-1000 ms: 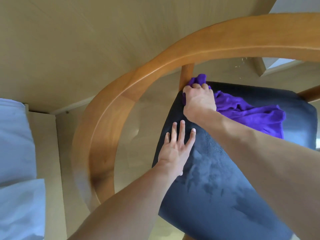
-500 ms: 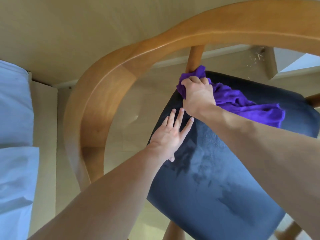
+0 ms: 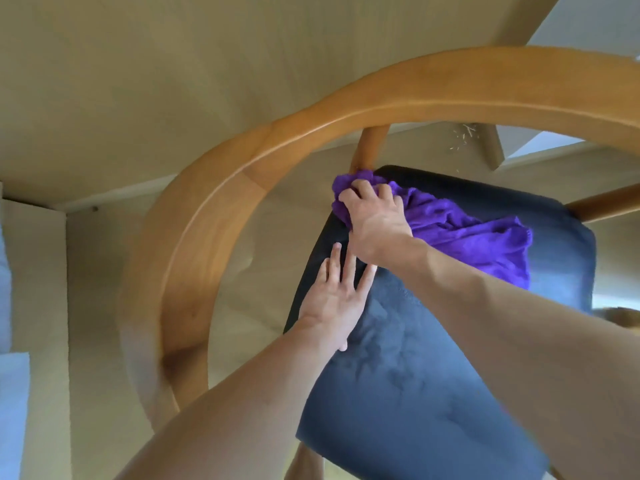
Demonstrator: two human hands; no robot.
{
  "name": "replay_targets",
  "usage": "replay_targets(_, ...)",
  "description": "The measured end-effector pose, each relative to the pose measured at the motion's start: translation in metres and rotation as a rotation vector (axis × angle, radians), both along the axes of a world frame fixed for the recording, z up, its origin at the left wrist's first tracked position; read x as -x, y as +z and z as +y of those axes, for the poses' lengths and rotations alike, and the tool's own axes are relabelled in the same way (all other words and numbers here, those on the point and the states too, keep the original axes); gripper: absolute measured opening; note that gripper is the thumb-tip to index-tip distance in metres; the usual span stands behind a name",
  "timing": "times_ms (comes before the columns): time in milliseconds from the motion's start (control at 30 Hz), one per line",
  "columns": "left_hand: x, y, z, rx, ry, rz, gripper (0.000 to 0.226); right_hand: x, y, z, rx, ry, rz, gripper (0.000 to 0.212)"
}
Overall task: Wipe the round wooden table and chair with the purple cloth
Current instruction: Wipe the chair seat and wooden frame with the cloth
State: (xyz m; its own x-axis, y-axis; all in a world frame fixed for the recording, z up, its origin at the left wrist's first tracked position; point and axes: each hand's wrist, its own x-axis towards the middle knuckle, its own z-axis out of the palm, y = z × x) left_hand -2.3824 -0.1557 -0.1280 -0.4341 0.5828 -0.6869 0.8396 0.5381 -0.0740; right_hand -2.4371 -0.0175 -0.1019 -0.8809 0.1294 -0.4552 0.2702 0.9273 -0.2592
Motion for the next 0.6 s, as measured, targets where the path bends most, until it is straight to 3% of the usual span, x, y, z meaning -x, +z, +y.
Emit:
replay_targets(100, 0.0, 0.004, 0.003, -0.002, -0.008, 0.0, 0.153, 0.003, 0.002, -0.015, 0.011, 0.008, 0.021, 0.052)
replay_targets(200, -0.005, 0.009, 0.003, -0.04, 0.027, 0.002, 0.13, 0.009, 0.014, -0.007, 0.218, -0.019, -0.049, 0.03)
replay_targets(300, -0.01, 0.015, 0.001, -0.126, 0.101, -0.013, 0.105, 0.009, 0.027, 0.001, 0.328, -0.115, -0.132, 0.022)
replay_targets(367, -0.015, 0.019, -0.004, -0.193, 0.116, -0.068, 0.102, 0.005, 0.029, 0.006, 0.343, -0.281, 0.002, 0.026)
replay_targets(467, -0.03, 0.026, -0.018, -0.161, 0.128, -0.175, 0.12, 0.006, 0.024, 0.003, 0.266, -0.437, 0.22, 0.044)
replay_targets(600, -0.04, 0.022, -0.025, -0.093, 0.189, -0.235, 0.128, 0.007, 0.008, -0.02, 0.182, -0.332, 0.031, 0.063)
